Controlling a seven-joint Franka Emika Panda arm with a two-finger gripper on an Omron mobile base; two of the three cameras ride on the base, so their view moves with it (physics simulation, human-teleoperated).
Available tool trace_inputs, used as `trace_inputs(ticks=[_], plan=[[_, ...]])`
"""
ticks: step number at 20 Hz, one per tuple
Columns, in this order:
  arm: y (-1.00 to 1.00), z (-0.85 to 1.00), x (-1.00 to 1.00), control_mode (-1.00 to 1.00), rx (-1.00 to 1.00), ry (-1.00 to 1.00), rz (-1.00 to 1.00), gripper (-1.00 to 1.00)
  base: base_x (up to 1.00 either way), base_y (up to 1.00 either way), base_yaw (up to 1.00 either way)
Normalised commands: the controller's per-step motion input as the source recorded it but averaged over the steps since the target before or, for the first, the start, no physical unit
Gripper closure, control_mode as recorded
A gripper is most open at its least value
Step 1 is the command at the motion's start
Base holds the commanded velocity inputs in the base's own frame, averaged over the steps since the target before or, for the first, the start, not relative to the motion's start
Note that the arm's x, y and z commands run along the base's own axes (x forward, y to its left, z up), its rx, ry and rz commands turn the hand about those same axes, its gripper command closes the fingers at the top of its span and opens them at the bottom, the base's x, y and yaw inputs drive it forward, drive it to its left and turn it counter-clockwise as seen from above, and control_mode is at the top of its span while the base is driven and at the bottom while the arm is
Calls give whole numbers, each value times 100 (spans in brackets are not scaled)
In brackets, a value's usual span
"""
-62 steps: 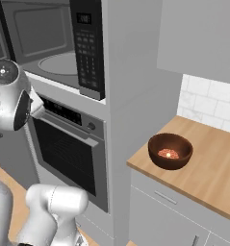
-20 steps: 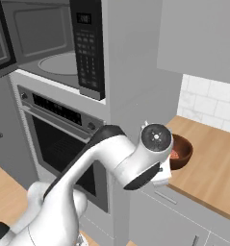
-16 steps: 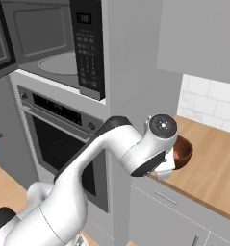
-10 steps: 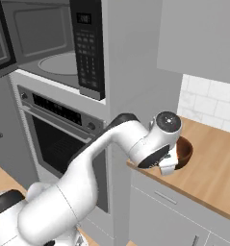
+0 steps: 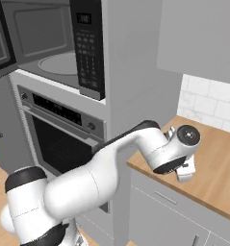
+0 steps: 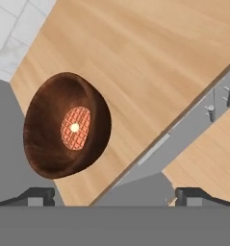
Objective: Open the microwave, place the bowl with waffle inside the microwave, then close the microwave door and turn it on.
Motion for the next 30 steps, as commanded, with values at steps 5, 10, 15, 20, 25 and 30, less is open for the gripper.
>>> trace_inputs(ticks=[5, 10, 15, 20, 25, 30], plan=[[-24, -31, 25, -100, 1, 0, 4, -100, 0, 0, 0], [2, -27, 21, -100, 0, 0, 10, -100, 0, 0, 0], [12, -10, 1, -100, 0, 0, 10, -100, 0, 0, 0], [18, -1, 11, -100, 0, 0, 9, -100, 0, 0, 0], [24, -8, 34, -100, 0, 0, 9, -100, 0, 0, 0], [1, -39, 30, -100, 0, 0, 3, -100, 0, 0, 0]])
